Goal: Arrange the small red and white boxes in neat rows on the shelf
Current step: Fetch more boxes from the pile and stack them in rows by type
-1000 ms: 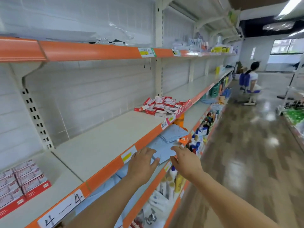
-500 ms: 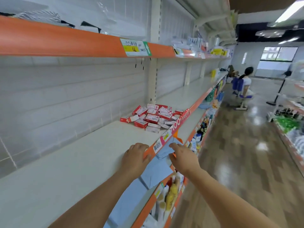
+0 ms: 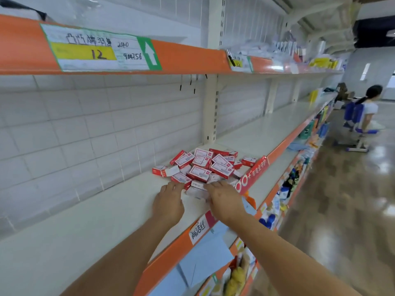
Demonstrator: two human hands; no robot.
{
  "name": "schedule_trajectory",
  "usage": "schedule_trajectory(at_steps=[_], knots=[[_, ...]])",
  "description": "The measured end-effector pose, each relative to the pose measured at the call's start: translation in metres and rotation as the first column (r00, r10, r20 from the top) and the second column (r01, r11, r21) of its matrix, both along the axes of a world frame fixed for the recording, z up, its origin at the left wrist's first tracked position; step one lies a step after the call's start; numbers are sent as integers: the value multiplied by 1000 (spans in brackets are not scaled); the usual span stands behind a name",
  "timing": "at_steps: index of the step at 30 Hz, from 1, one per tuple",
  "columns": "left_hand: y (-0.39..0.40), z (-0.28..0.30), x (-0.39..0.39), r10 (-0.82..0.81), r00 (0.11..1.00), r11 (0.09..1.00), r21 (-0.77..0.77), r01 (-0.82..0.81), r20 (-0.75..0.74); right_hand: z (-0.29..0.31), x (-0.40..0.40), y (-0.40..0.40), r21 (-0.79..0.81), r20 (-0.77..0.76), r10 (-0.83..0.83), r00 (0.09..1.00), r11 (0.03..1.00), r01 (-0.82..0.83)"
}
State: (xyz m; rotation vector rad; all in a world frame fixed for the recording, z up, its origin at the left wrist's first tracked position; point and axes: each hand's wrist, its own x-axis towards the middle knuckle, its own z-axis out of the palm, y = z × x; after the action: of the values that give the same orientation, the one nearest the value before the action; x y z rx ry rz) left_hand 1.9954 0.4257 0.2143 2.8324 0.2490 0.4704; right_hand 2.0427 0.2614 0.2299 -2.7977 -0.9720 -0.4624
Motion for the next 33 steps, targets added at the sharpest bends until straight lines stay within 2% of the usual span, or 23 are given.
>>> schedule_trajectory(at_steps=[12, 21, 26, 31, 33], knots=[[6, -4, 57, 88, 984, 984, 168, -61, -153, -4, 39, 39, -227, 103, -28, 994, 973, 51], [16, 3, 65, 65, 994, 902, 431, -22, -85, -8, 42, 38, -179, 78, 63, 995, 983, -48], [21, 10, 53, 64, 997, 924, 381, -40, -49, -8, 44, 39, -201, 31, 93, 995, 976, -85], [29, 12, 31, 84, 988, 956, 291, -42, -132, -6, 38, 49, -314, 22, 39, 999, 949, -30], [32, 10, 20, 80, 987, 974, 221, -48, -139, -6, 35, 52, -308, 10, 16, 1000, 951, -13]])
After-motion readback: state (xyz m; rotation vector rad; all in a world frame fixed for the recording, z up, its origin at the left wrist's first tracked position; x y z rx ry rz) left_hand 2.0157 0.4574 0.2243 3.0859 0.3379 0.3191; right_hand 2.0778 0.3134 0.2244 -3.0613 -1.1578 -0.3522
